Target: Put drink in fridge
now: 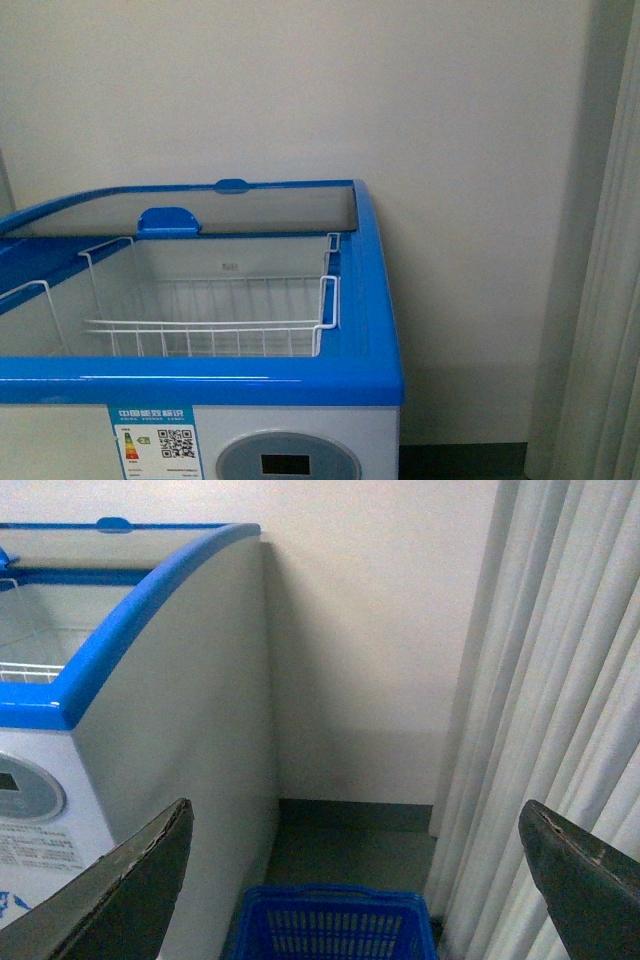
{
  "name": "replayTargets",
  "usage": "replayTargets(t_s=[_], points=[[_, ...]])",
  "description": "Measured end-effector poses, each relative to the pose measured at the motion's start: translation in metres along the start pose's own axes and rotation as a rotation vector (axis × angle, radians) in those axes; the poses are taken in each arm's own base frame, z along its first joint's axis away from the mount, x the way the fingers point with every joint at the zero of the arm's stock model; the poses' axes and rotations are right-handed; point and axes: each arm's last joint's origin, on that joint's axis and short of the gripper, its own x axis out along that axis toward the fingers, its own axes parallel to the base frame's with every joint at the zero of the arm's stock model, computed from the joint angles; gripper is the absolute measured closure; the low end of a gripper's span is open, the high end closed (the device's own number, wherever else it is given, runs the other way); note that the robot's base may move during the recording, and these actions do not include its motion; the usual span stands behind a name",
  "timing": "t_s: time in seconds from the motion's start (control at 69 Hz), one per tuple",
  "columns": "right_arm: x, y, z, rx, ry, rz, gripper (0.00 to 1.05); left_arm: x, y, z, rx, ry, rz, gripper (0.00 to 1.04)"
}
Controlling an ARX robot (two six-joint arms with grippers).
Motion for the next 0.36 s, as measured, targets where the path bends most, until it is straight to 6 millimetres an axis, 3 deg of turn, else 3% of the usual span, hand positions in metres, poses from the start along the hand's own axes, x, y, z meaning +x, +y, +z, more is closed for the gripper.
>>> replayTargets(t_s=[0.174,0.362], points=[[0.0,0.0,0.0,0.0,0.0,0.0,0.07,0.0,0.0,-0.0001,0.002,0.0,-0.001,1.01],[0.0,0.0,0.0,0.0,0.0,0.0,0.07,0.0,0.0,0.0,0.003,0.0,-0.001,0.7]])
